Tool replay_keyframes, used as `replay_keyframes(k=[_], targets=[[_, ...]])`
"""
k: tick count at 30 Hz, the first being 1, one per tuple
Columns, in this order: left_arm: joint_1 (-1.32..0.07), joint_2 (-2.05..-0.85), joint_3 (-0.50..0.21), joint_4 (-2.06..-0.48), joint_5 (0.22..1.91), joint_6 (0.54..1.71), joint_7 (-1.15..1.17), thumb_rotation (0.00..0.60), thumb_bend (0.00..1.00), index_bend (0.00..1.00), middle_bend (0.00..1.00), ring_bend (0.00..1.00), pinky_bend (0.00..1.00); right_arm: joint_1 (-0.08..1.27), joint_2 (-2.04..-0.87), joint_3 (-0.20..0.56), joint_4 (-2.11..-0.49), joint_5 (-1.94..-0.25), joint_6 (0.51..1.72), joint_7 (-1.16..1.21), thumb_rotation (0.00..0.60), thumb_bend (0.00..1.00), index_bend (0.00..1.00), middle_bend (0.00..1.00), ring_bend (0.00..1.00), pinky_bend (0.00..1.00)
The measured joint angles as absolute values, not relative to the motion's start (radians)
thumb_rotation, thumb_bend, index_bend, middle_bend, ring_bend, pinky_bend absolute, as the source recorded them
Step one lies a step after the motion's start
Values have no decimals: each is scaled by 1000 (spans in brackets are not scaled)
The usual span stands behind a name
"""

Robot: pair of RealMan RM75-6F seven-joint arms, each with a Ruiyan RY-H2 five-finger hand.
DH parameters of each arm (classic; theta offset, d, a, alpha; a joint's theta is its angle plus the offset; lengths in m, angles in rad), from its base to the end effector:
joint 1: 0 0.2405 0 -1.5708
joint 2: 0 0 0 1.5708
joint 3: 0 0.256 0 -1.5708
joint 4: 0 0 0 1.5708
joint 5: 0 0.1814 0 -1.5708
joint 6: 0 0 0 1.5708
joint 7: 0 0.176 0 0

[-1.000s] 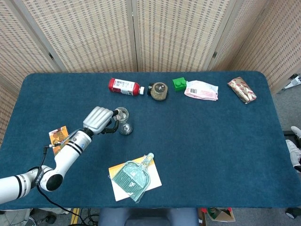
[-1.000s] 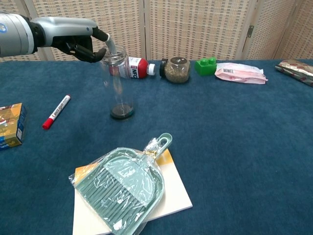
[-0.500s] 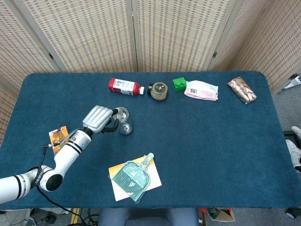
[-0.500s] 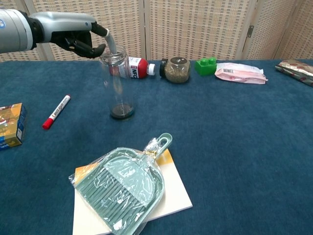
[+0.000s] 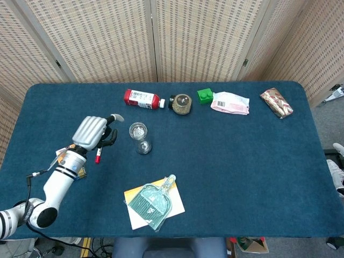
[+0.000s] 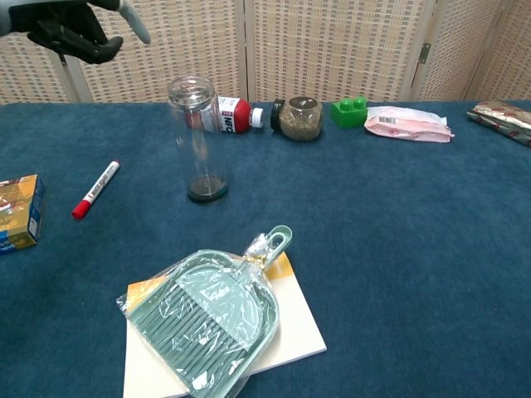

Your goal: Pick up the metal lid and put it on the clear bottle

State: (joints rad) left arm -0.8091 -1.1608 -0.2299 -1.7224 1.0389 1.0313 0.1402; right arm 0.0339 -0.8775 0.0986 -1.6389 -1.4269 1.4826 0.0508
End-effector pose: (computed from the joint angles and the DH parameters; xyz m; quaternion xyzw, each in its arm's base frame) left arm -0.1130 0.3946 0.1333 -0.6820 -0.3786 -0.4502 0.4344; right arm -0.3143 -0.2029 0.2730 0.5784 -0.3490 0.3347 0.6569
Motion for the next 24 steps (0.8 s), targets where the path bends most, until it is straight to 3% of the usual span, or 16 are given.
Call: replay_keyframes(k=[4, 9, 16, 24], targets=[[-740, -1138, -209, -1756, 1038, 1110, 154, 600, 443, 245, 476, 515, 846, 41, -885, 96, -1631, -1429, 1468, 56, 600, 439, 175, 256, 181, 318], [-661, -1133, -167, -1771, 1045, 1179, 164, 600, 436, 195, 239, 278, 520, 50, -896, 92, -1621, -1443, 1458, 68, 600, 379, 175, 256, 181, 318], [-528, -1182, -90, -1725, 1134, 1320, 155, 600, 436, 188, 161, 194, 381, 64, -913, 78, -1614, -1467, 1429, 106, 600, 367, 175, 256, 180, 318], [-406, -1226, -41, -1698, 1203, 1441, 167, 600, 436, 189, 161, 195, 370, 77, -945, 75, -1589, -1494, 1433, 123, 600, 367, 175, 256, 180, 318]])
